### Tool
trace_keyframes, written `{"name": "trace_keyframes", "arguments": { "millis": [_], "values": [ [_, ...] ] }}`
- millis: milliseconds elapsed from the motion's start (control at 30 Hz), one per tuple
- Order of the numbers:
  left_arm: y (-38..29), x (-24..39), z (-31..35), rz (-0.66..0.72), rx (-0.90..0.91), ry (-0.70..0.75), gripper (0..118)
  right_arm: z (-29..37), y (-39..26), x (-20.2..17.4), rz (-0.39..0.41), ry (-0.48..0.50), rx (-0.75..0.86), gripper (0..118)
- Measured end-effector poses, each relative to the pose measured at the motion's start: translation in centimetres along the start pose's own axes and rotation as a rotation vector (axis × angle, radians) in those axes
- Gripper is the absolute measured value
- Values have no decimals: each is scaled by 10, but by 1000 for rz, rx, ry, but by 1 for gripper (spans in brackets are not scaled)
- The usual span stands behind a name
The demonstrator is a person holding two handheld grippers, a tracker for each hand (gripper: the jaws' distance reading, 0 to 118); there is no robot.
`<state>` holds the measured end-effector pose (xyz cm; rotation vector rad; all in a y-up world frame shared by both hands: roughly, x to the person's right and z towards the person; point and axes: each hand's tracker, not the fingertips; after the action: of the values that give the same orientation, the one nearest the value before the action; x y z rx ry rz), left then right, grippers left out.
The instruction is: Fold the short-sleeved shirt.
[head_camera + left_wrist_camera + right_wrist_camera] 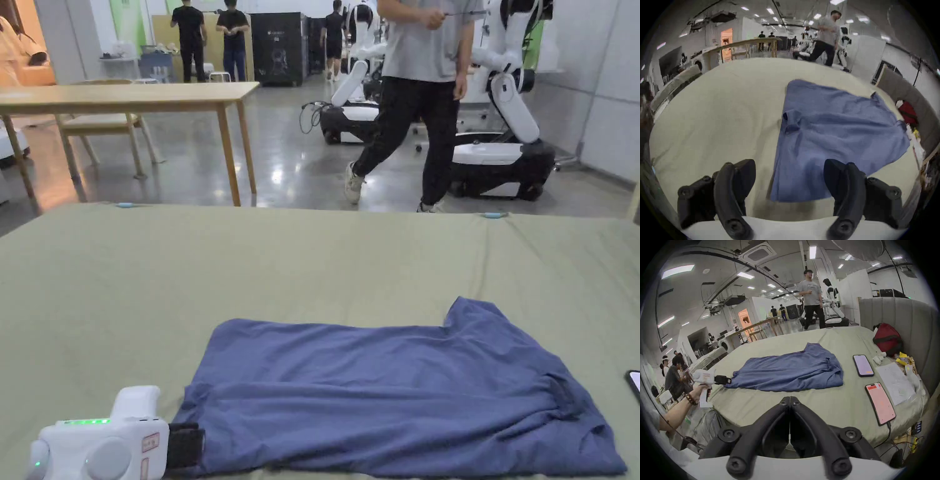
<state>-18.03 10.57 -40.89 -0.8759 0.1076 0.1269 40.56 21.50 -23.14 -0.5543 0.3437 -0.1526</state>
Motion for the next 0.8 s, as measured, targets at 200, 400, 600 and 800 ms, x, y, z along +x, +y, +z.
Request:
{"name": "trace_keyframes", "arguments": {
  "millis": [200,400,600,800],
  "values": [
    [-15,32,13,-125,34,59,8,-9,4,6,23,-38,-45,1],
    [-18,33,11,-145,30,41,5,-87,41,30,160,-98,-135,1],
    [-13,29,17,-118,32,7,4,-188,61,94,58,-147,-227,73],
    [-13,30,17,-132,39,7,4,-243,58,118,104,-266,-355,76]
  ]
}}
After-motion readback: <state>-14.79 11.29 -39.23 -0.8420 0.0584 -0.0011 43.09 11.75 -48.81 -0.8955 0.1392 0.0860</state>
